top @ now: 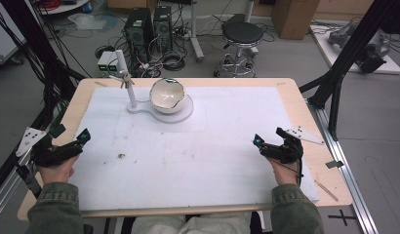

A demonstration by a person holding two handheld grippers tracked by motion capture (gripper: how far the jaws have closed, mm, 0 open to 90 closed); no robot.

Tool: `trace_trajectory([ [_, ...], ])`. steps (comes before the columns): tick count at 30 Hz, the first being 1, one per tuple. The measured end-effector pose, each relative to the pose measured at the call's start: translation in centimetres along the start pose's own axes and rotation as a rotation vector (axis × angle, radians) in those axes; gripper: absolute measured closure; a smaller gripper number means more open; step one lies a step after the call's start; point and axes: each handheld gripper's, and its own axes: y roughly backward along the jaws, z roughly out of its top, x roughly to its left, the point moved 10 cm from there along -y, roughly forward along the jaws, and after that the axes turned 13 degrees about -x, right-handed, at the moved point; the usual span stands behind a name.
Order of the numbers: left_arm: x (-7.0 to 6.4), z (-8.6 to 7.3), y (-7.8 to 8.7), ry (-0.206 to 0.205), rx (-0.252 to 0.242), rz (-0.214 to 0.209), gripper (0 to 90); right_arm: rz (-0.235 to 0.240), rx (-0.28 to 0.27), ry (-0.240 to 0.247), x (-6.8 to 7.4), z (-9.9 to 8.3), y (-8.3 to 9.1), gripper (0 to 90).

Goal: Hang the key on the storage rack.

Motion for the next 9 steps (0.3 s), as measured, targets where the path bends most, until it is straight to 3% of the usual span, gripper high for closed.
trace_trajectory([
  [9, 0.21, -0.49, 0.58, -0.005, -0.006, 0.005, 5.3, 0.003, 0.007, 0.007, 0.05, -0.13, -0.06, 0.6],
])
